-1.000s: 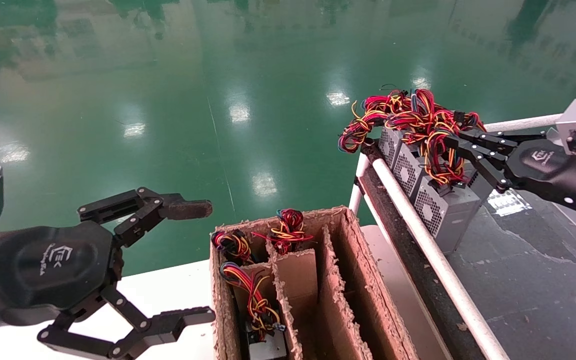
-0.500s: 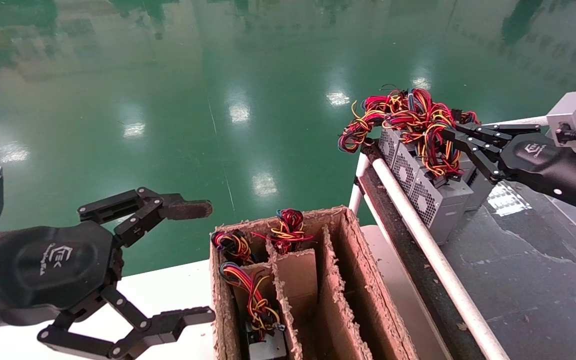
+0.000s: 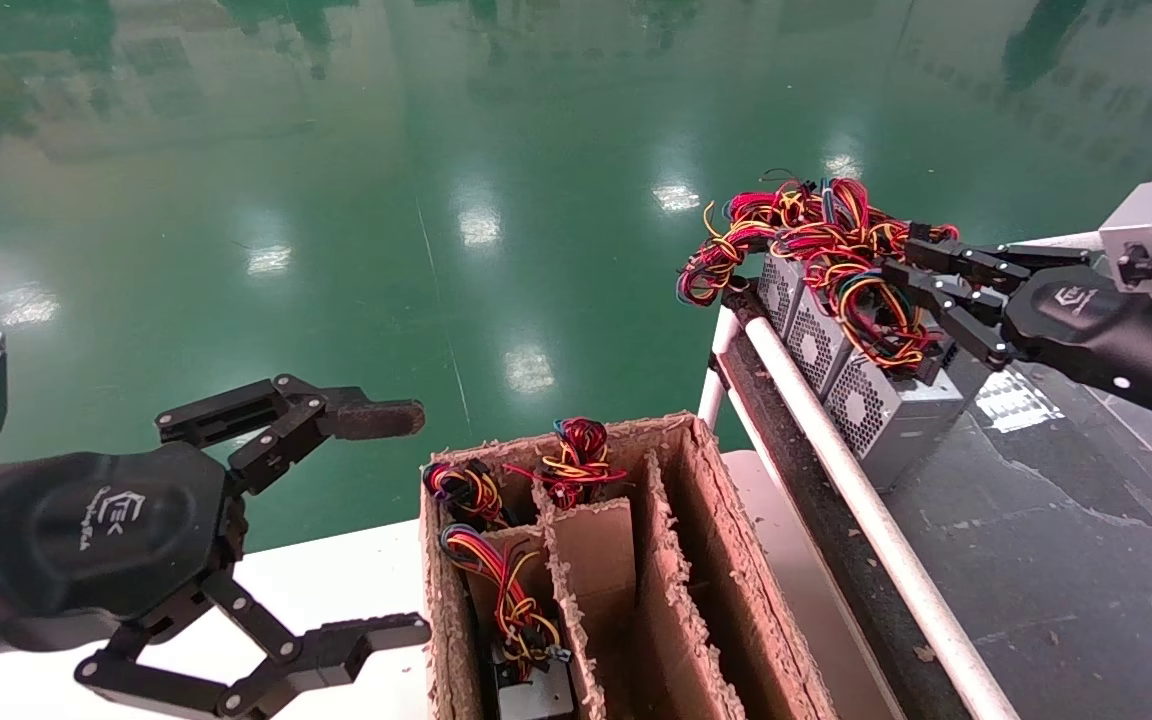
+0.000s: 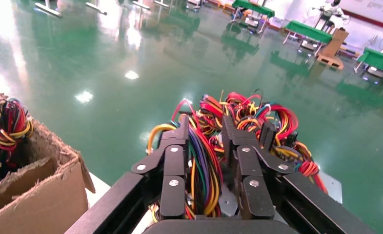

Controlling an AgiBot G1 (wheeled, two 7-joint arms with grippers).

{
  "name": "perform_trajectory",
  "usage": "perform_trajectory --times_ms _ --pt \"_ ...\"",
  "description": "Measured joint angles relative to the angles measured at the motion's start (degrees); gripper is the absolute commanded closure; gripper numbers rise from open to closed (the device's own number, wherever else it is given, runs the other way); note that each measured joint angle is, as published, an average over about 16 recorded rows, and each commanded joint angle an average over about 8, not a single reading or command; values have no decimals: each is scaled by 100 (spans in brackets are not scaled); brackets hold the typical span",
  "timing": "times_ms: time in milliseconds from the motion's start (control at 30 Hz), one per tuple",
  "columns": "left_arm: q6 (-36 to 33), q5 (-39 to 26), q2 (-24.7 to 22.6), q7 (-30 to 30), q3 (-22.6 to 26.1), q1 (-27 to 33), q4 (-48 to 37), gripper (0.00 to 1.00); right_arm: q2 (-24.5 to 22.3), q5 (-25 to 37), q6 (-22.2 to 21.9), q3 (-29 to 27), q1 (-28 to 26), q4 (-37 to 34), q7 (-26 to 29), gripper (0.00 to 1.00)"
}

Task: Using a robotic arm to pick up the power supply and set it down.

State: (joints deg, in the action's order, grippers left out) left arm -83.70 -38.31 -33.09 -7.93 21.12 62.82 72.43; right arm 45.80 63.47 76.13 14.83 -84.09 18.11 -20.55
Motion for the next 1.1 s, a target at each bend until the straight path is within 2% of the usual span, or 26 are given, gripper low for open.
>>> perform_trajectory --times_ms 400,767,1100 --pt "0 0 0 0 1 0 0 0 -32 59 135 45 -141 -199 14 0" --pt "1 1 1 1 1 0 -1 0 -76 -6 511 36 -233 -355 99 0" --pt "2 1 1 1 1 -1 -2 0 -169 -180 750 40 -92 16 339 0"
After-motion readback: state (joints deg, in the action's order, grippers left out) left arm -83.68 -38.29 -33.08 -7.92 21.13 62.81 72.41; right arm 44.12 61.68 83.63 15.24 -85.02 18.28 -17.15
